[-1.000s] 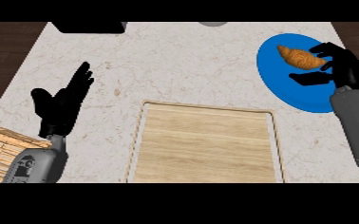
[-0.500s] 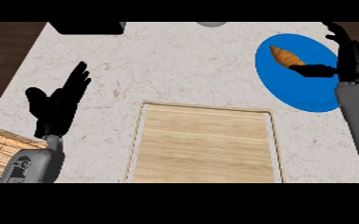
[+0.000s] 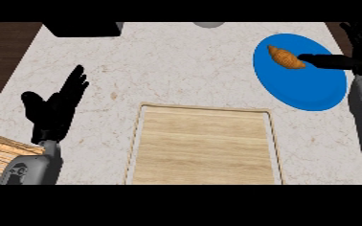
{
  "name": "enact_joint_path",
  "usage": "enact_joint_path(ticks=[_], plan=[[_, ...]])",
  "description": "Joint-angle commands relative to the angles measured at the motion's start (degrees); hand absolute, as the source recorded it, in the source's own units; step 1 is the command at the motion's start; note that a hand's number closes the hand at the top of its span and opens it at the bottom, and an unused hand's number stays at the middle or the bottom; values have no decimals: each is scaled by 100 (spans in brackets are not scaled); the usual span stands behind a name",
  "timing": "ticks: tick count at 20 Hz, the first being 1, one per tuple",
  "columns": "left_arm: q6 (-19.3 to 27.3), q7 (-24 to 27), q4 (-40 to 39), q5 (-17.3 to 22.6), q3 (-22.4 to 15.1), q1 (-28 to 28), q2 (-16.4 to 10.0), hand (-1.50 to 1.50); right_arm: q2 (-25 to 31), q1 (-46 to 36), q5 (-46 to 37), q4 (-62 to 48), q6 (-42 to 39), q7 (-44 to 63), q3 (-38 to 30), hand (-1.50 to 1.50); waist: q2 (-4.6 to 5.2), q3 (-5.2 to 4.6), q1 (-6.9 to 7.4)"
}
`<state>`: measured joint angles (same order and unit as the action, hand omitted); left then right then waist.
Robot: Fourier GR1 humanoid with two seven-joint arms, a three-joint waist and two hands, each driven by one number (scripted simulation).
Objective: Pick the croissant from the tray and place it in the plate
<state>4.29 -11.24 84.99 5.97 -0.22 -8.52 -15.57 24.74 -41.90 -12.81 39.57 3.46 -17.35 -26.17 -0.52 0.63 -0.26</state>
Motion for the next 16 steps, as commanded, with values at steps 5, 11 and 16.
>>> enact_joint_path(ticks=[5, 11, 16], plan=[[-16, 129, -136, -139, 23, 226, 149, 0, 377, 914, 839, 176, -1310, -378, -368, -150, 45, -60, 6], [-194, 246, -580, -240, 134, -172, 187, 0, 771, 454, 737, -870, -1157, -1029, -378, -150, 87, -57, 96], [-404, -122, 15, -56, 376, 0, -8, 0, 826, 991, 920, -597, -1325, -1143, -381, -150, 60, -59, 64]])
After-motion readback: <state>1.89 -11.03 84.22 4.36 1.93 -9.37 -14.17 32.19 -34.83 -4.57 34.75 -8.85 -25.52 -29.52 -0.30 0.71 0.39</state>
